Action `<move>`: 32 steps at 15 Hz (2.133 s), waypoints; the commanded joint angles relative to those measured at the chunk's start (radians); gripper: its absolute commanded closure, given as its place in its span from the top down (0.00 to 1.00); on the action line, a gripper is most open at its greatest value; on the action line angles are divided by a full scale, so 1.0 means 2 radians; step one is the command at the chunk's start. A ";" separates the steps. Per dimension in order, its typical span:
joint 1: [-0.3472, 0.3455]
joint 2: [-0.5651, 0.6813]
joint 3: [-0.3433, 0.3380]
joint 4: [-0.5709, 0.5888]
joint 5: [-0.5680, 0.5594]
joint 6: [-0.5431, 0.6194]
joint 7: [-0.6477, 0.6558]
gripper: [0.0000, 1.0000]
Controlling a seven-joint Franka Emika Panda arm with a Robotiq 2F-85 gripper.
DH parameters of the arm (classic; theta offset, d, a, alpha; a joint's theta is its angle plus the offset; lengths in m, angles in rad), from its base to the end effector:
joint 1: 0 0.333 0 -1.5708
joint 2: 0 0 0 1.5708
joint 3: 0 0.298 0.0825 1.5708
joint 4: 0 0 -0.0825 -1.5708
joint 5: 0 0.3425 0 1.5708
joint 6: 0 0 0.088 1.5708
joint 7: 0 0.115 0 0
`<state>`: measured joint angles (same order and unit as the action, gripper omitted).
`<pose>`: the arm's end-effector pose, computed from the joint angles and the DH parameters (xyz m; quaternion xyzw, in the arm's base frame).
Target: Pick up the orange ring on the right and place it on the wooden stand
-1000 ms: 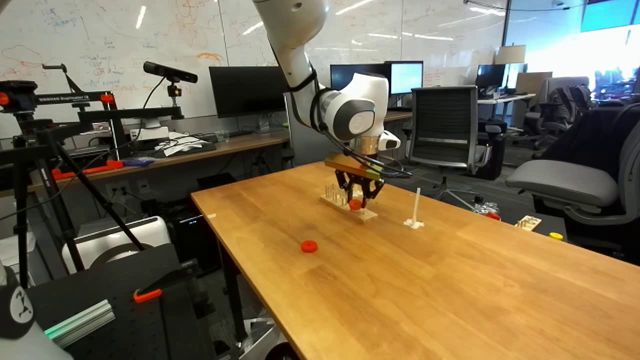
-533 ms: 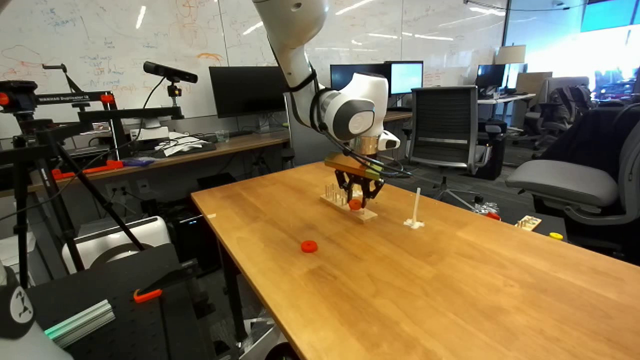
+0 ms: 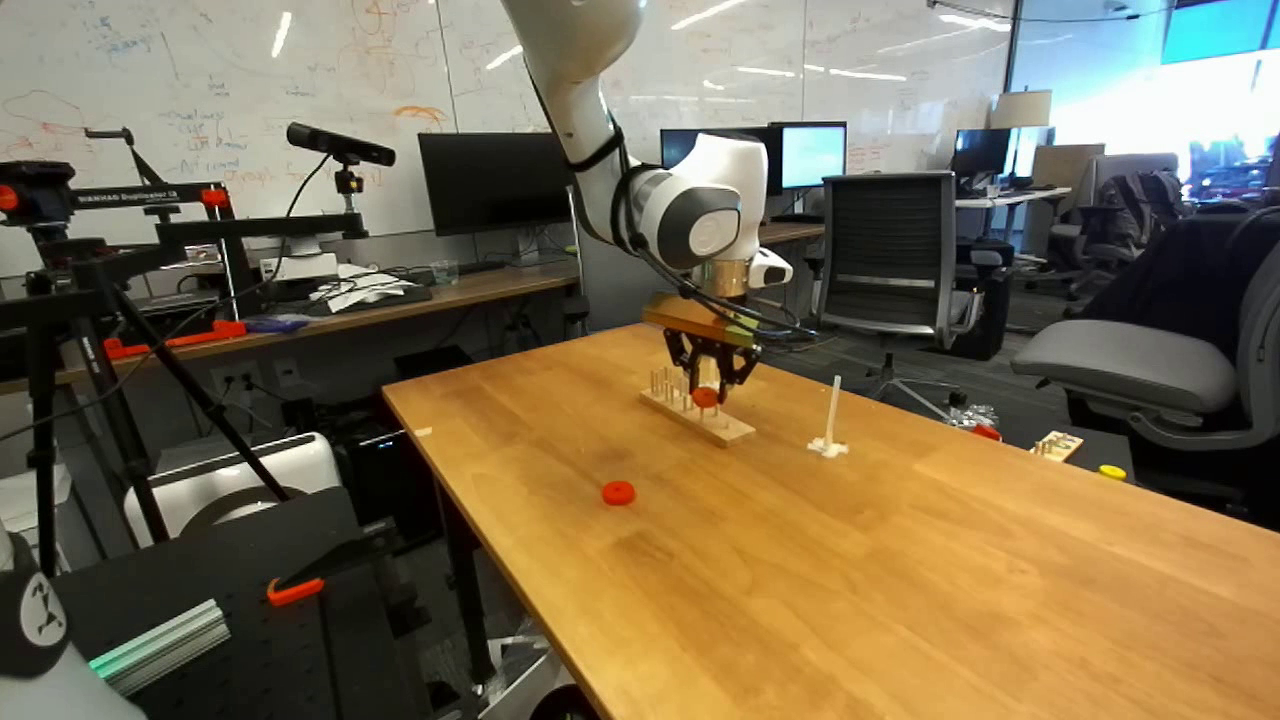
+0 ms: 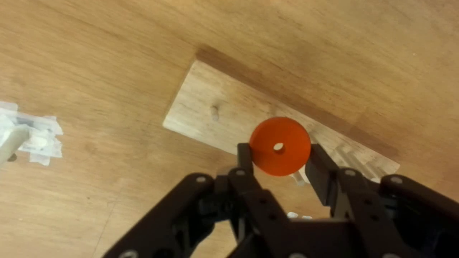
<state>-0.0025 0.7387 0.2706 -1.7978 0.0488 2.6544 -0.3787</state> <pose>0.6102 0.1522 0.1731 -0.9586 -0.2573 -0.0749 0.0966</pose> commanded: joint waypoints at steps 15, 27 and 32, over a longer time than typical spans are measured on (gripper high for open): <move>0.008 0.000 -0.003 0.006 -0.005 -0.010 0.008 0.18; 0.011 0.013 -0.010 0.019 -0.007 -0.021 0.013 0.18; 0.015 0.016 -0.014 0.022 -0.009 -0.025 0.017 0.18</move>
<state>0.0064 0.7620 0.2585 -1.7857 0.0488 2.6333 -0.3737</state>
